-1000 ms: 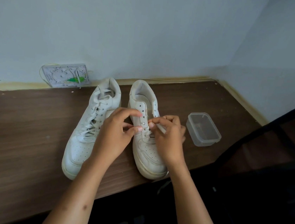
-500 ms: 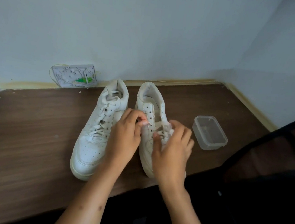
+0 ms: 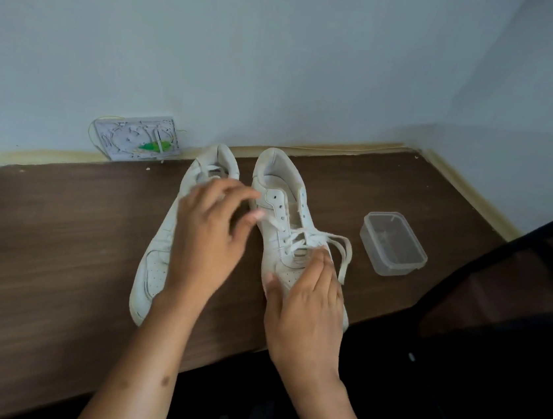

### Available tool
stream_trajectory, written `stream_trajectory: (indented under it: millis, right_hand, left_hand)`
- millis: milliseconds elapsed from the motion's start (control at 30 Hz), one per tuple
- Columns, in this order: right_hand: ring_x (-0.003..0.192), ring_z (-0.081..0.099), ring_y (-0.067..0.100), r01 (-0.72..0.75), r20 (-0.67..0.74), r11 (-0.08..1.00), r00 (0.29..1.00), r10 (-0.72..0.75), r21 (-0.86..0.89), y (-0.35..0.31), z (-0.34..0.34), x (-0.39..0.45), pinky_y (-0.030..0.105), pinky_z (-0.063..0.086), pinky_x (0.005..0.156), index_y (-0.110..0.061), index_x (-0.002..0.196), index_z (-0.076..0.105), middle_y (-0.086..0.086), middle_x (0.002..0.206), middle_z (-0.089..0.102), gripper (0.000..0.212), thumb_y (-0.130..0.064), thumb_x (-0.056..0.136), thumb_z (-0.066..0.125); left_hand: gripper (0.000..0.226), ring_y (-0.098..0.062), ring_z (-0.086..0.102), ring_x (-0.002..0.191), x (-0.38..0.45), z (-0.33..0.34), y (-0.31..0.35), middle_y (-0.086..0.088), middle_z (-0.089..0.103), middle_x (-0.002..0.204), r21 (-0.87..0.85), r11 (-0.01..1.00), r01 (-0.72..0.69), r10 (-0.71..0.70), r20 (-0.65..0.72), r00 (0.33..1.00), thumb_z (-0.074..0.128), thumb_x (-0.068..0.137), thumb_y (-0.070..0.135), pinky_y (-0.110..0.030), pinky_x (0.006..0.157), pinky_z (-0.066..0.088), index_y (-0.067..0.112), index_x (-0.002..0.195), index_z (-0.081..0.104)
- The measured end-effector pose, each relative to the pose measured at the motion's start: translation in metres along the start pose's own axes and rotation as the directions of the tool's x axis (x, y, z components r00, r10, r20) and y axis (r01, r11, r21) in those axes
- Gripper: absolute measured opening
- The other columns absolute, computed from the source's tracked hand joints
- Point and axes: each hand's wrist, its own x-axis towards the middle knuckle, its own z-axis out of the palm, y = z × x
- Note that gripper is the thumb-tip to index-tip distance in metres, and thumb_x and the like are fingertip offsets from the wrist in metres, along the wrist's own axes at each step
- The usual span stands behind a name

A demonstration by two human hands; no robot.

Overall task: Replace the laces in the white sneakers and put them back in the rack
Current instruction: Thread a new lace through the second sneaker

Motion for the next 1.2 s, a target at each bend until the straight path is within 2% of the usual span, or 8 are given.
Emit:
stream_trajectory:
  millis: [167,300,467,600,733,833,1033,1200]
  right_hand:
    - [0.142,0.036,0.031,-0.012,0.036,0.996,0.999,0.015,-0.091,-0.001,0.004,0.001,0.037,0.026,0.115,0.004,0.150,0.025,0.022,0.154,0.033,0.074,-0.051,0.099,0.026]
    - [0.144,0.032,0.031,0.002,0.026,0.993,1.000,0.001,-0.116,0.002,0.007,0.001,0.035,0.021,0.115,0.005,0.151,0.019,0.023,0.156,0.029,0.076,-0.050,0.098,0.021]
    - [0.147,0.025,0.030,0.039,0.056,0.994,0.998,-0.033,-0.099,0.003,0.003,0.002,0.033,0.013,0.115,0.003,0.152,0.016,0.020,0.158,0.024,0.079,-0.051,0.095,0.026]
    - [0.137,0.043,0.034,-0.008,0.005,0.995,1.000,0.009,-0.095,0.001,0.008,0.003,0.038,0.032,0.111,0.007,0.146,0.032,0.024,0.148,0.042,0.076,-0.047,0.094,0.035]
    - [0.131,0.050,0.035,-0.020,-0.014,0.994,1.000,0.019,-0.105,-0.001,0.007,0.003,0.040,0.041,0.106,0.008,0.142,0.040,0.026,0.142,0.048,0.075,-0.048,0.093,0.028]
    - [0.132,0.049,0.034,-0.013,-0.026,0.993,1.000,0.010,-0.116,0.000,0.007,0.003,0.040,0.039,0.107,0.008,0.143,0.039,0.025,0.142,0.048,0.075,-0.047,0.093,0.026]
    - [0.135,0.045,0.034,-0.003,-0.019,0.993,1.000,0.001,-0.115,0.002,0.008,0.003,0.039,0.034,0.111,0.007,0.146,0.033,0.025,0.148,0.041,0.076,-0.046,0.093,0.036]
    - [0.136,0.045,0.035,-0.002,0.000,0.995,1.000,0.003,-0.105,0.000,0.008,0.004,0.039,0.033,0.111,0.008,0.145,0.034,0.026,0.148,0.041,0.074,-0.045,0.094,0.034]
  left_hand:
    - [0.004,-0.015,0.058,0.088,-0.008,0.017,0.018,0.014,0.065,0.085,0.034,0.997,-0.069,0.064,0.134,0.989,0.072,0.086,0.026,-0.028,0.088,0.032,0.025,0.089,0.070]
    - [0.007,-0.021,0.058,0.082,-0.002,0.008,0.011,0.007,0.064,0.085,0.074,0.995,0.067,-0.062,-0.067,0.996,0.062,0.091,0.015,-0.028,0.086,0.029,0.020,0.088,0.065]
    - [0.010,-0.031,0.054,0.094,0.002,-0.014,-0.016,-0.002,0.063,0.098,0.116,0.921,0.371,-0.326,-0.287,0.901,0.060,0.093,0.026,-0.040,0.087,0.034,0.019,0.097,0.066]
    - [0.022,-0.025,0.051,0.105,0.002,-0.005,-0.008,0.001,0.063,0.111,0.102,0.983,0.150,-0.140,-0.098,0.985,0.067,0.089,0.037,-0.038,0.092,0.032,0.024,0.107,0.070]
    - [0.007,-0.016,0.056,0.100,-0.004,0.015,0.020,0.013,0.068,0.093,0.121,0.988,-0.100,0.091,0.081,0.993,0.075,0.085,0.031,-0.038,0.099,0.029,0.028,0.091,0.073]
    - [0.007,-0.018,0.056,0.095,-0.004,0.018,0.020,0.011,0.068,0.088,0.169,0.984,-0.062,0.058,0.028,0.998,0.067,0.090,0.021,-0.038,0.100,0.028,0.026,0.088,0.069]
    - [0.013,-0.029,0.049,0.095,0.002,-0.007,-0.008,-0.002,0.063,0.093,0.202,0.935,0.292,-0.221,-0.310,0.925,0.055,0.096,0.026,-0.041,0.093,0.030,0.019,0.095,0.066]
    - [0.015,-0.023,0.052,0.102,0.000,0.001,0.005,0.002,0.066,0.104,0.177,0.984,0.005,0.012,-0.097,0.995,0.068,0.091,0.033,-0.041,0.095,0.032,0.022,0.101,0.073]
